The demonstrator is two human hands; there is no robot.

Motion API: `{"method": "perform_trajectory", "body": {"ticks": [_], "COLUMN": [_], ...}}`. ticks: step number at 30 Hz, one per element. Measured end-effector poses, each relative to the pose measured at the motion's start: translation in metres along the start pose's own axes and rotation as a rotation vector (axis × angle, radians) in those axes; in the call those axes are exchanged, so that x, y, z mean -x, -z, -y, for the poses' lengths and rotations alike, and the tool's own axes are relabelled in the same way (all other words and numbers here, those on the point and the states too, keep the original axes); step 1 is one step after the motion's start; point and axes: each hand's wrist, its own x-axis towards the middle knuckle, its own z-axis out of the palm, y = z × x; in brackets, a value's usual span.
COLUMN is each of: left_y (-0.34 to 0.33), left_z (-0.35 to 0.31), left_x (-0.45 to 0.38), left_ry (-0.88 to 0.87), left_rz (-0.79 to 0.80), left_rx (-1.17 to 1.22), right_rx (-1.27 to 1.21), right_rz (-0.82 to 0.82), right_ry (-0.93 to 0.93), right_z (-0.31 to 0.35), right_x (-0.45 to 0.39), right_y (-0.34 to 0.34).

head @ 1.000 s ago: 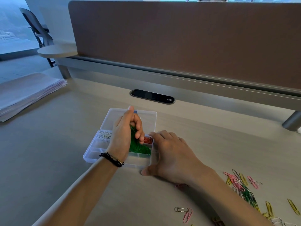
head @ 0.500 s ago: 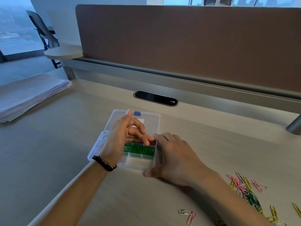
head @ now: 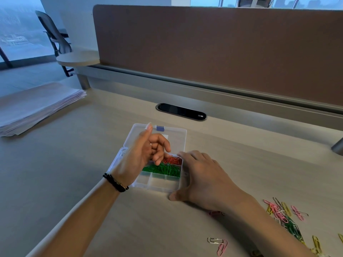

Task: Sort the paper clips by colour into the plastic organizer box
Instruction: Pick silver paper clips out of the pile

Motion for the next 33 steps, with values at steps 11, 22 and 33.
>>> {"method": "perform_trajectory", "body": {"ticks": [11,22,33], "left_y": [-0.077,-0.193,-0.203], "left_z": [-0.018,0.004,0.011], "left_x": [0.017,0.023,0.014], "left_ry": [-0.237,-0.387,-0.304], "left_rz": [0.228,0.408,0.472], "left_rx": [-0.552,-1.007,-1.146], "right_rx": [-0.172,-0.009,-0.042], "right_rz": [0.043,-0.051,-0.022], "right_ry": [-0.101,-0.42,-0.451], "right_z": [-0.047,-0.109,-0.126], "right_x": [0.064,0.168,0.178], "right_y": [0.069,0.074,0.067]}}
